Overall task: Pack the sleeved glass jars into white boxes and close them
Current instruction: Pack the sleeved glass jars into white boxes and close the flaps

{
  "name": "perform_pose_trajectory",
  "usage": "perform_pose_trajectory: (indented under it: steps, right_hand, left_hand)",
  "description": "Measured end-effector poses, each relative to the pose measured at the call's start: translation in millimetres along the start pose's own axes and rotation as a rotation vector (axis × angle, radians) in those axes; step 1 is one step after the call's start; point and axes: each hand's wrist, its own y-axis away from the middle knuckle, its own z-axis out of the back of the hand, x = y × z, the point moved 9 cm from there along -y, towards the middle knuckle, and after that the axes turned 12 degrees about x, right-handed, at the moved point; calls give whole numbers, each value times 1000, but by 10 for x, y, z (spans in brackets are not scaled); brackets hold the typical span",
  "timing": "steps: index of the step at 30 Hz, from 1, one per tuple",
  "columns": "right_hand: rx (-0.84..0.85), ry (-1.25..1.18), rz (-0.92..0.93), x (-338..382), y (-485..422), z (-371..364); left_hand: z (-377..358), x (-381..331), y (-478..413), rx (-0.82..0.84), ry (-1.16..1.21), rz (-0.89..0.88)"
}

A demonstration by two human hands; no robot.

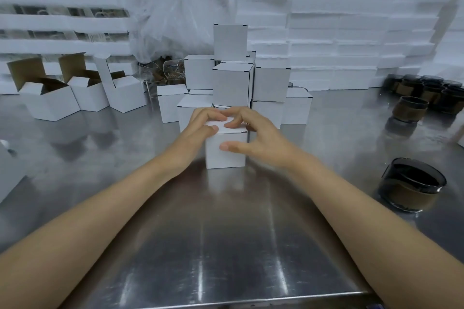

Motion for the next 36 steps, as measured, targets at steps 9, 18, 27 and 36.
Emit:
perform_pose_trajectory:
  steps: [9,18,27,36]
  right_hand:
    - [234,243,-389,-95,149,496]
    - [8,561,-819,-481,527,1187]
    - [-380,595,-714,-750,600,1248]
    - [-443,551,-611,-832,591,1128]
  left_hand:
    - [96,296,35,-32,0,85]
    - [38,220,59,-24,-74,115]
    - [-2,253,86,15,-67,157]
    - [-26,255,95,8,-49,194]
